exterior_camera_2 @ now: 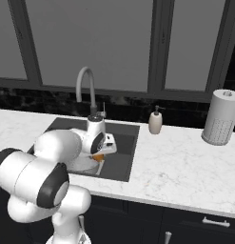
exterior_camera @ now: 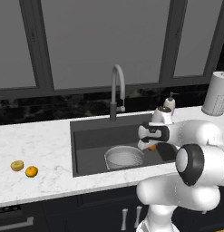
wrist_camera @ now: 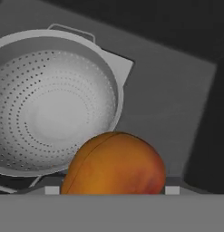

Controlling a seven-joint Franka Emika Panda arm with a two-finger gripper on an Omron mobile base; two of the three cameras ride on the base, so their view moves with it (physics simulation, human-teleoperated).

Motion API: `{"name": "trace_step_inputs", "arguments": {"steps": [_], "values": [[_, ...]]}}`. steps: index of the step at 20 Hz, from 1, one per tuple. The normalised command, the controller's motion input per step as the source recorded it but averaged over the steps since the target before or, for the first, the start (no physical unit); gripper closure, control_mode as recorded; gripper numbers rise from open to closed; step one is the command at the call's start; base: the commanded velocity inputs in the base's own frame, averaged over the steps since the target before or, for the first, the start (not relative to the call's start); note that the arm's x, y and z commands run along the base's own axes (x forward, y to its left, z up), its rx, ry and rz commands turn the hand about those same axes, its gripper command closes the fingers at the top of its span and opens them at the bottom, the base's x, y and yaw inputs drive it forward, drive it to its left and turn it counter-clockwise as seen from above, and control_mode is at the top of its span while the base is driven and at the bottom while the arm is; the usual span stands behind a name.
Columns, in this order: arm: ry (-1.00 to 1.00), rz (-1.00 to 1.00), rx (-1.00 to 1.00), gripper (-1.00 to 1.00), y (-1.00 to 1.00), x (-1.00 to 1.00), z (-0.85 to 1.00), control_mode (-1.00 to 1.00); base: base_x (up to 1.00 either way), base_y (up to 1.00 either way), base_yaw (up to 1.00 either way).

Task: Put the colander in the sink, put the kiwi, tangerine, peach in the colander, and turn on the sink faucet and pour water over the colander.

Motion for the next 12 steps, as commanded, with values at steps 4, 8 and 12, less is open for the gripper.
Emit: {"name": "trace_step_inputs", "arguments": {"steps": [4, 8, 12], "values": [[0.0, 0.01, 0.05, 1.0, 0.88, 0.19, -0.06, -1.0, 0.0, 0.0, 0.0], [0.04, 0.0, 0.09, 1.0, 0.5, 0.13, -0.37, -1.0, 0.0, 0.0, 0.0], [0.04, 0.0, 0.11, 1.0, 0.21, 0.14, -0.56, -1.0, 0.0, 0.0, 0.0]]}}
